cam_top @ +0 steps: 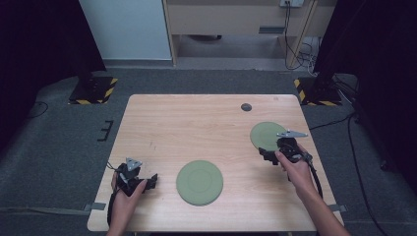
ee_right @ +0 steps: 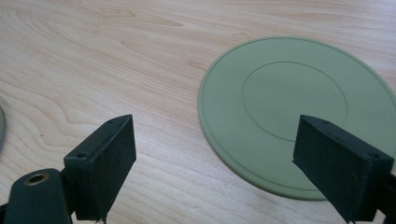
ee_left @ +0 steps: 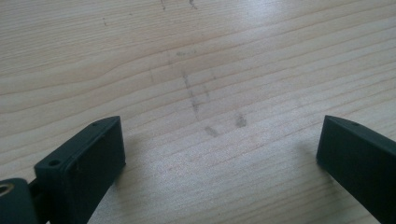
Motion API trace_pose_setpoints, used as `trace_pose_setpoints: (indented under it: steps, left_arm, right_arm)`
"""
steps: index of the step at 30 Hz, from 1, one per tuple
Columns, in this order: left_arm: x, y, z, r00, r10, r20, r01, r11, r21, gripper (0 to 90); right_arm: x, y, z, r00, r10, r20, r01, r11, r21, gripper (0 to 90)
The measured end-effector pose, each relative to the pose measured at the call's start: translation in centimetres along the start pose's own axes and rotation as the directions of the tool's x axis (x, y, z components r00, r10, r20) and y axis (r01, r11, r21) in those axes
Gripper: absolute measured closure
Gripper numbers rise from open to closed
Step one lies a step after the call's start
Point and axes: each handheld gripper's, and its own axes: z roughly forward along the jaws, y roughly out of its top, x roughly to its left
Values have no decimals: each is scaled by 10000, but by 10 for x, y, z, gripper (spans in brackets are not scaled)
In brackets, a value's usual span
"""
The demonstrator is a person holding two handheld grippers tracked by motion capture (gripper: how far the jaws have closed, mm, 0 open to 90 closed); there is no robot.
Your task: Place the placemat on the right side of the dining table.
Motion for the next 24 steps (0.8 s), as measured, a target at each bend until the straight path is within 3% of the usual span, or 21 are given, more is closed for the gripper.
trace_pose_setpoints:
  steps: [13, 24]
  left_arm:
    - [0, 0, 0, 10000, 23, 27, -23, 10000, -11, 5]
    - [0, 0, 0, 10000, 48, 42, -48, 10000, -11, 5]
  right_arm:
    - [25, -10, 7, 9983, -323, -495, 337, 9990, 283, 132]
    - [61, -24, 27, 9904, -854, -1082, 954, 9913, 912, 129]
